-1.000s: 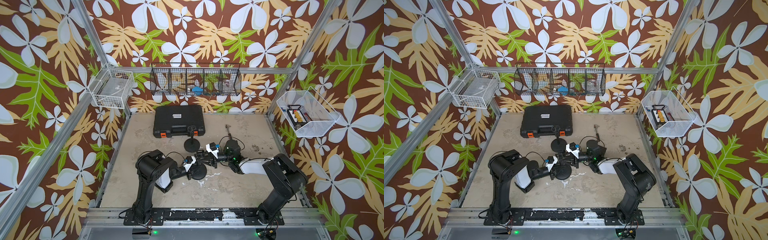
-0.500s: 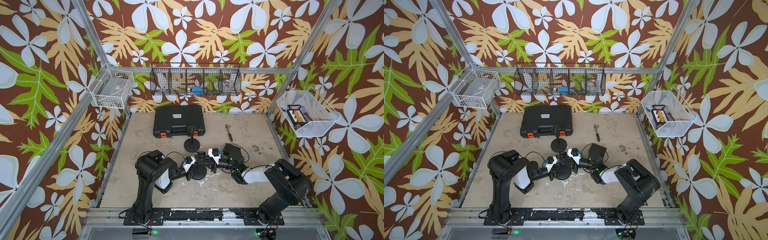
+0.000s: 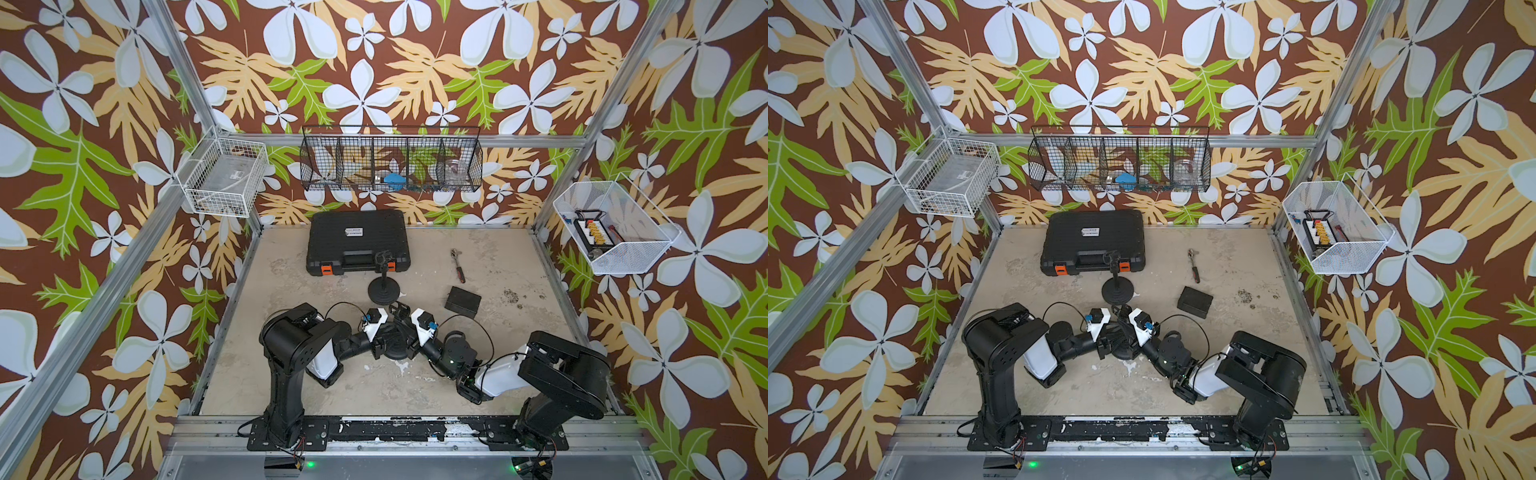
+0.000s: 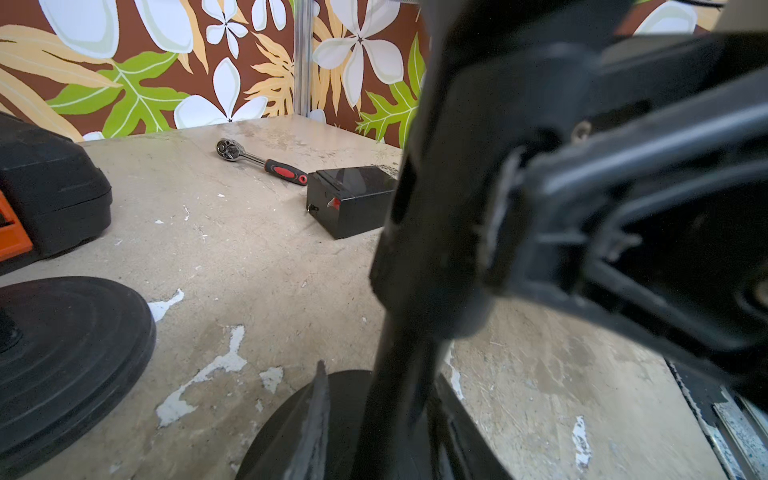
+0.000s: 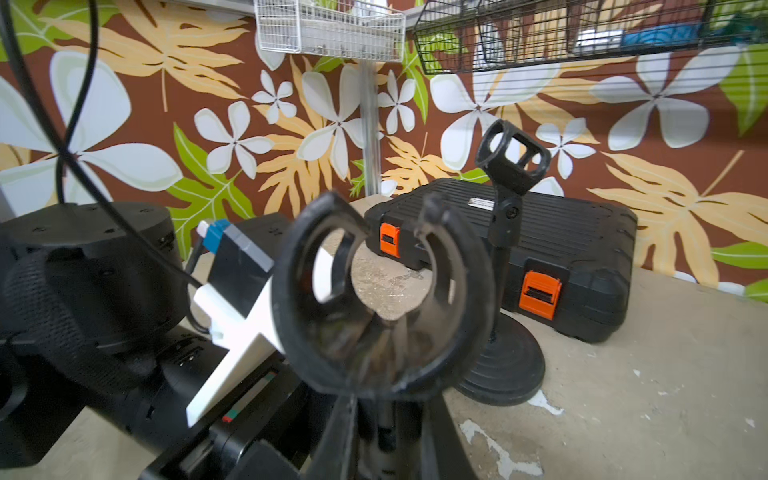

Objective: Assemble a microphone stand
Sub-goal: Screw the microphone stand pole into the microphone stand base.

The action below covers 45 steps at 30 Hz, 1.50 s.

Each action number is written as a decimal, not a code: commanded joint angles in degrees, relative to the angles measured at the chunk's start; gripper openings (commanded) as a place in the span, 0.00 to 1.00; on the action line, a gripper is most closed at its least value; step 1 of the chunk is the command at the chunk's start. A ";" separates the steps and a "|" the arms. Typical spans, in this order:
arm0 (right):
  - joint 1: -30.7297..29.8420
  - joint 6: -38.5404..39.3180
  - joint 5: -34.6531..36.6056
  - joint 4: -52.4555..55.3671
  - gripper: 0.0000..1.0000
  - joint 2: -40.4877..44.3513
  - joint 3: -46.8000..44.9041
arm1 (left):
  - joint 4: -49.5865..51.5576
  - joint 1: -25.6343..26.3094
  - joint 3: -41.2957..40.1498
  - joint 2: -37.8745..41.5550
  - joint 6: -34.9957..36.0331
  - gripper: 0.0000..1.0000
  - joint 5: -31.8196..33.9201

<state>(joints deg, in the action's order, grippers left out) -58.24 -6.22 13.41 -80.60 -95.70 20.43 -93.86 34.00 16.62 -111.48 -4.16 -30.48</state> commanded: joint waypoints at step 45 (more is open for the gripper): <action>26.75 12.58 -75.02 31.20 0.34 -0.06 17.37 | -9.45 0.54 2.00 -6.03 6.54 0.12 -2.05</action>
<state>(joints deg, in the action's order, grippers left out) -31.40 6.07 -58.81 -49.67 -95.11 37.17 -95.29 34.30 18.87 -116.60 2.79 -33.39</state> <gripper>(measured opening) 0.340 0.192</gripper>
